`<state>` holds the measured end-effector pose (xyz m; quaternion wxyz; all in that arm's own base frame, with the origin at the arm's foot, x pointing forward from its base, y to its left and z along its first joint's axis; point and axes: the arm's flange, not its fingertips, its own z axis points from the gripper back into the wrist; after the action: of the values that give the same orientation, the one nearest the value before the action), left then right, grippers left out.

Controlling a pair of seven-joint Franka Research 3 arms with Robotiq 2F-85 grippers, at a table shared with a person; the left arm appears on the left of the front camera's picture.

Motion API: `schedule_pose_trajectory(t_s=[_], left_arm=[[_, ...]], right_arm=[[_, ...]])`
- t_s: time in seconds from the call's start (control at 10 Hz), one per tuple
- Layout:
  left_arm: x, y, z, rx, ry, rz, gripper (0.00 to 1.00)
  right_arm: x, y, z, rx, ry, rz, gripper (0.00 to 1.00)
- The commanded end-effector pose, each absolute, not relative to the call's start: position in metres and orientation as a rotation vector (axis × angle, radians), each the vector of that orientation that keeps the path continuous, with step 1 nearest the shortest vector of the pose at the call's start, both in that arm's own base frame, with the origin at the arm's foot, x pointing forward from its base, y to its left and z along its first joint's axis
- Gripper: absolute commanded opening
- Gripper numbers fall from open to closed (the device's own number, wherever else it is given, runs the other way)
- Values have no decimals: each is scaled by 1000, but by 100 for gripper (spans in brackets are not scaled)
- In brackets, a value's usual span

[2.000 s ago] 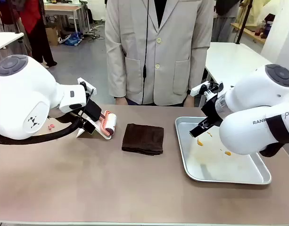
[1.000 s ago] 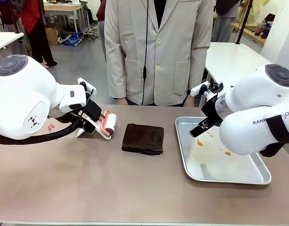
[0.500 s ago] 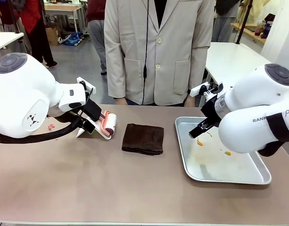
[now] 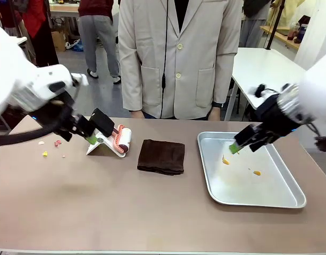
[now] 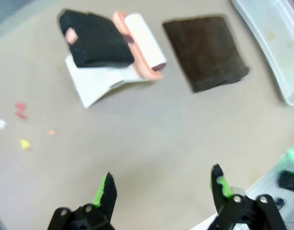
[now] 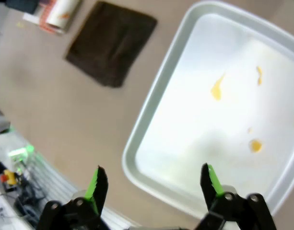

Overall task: Clean the surface of the table.
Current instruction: Hold the Lint Roller with your left hand and the towel with your right hand.

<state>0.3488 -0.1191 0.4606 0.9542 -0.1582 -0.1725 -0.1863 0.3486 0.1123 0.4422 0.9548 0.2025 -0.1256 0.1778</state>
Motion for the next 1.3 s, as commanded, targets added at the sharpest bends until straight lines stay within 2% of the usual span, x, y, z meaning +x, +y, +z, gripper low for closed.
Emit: schedule_pose_trajectory(t_s=[0.0, 0.3, 0.7, 0.9, 1.2], left_arm=[[336, -80, 485, -496, -372, -314, 100], [313, 15, 501, -810, -432, -219, 100], [289, 150, 465, -1052, -538, -23, 100], [278, 180, 438, -1139, -589, 95, 100], [266, 166, 417, -1198, -648, 181, 100]], right_arm=[[335, 70, 467, 560, -238, 271, 100], [299, -10, 473, 854, -279, 153, 100], [262, -113, 444, 1189, -408, -58, 100], [258, -152, 421, 1247, -414, -169, 100], [254, -181, 401, 1287, -430, -266, 100]])
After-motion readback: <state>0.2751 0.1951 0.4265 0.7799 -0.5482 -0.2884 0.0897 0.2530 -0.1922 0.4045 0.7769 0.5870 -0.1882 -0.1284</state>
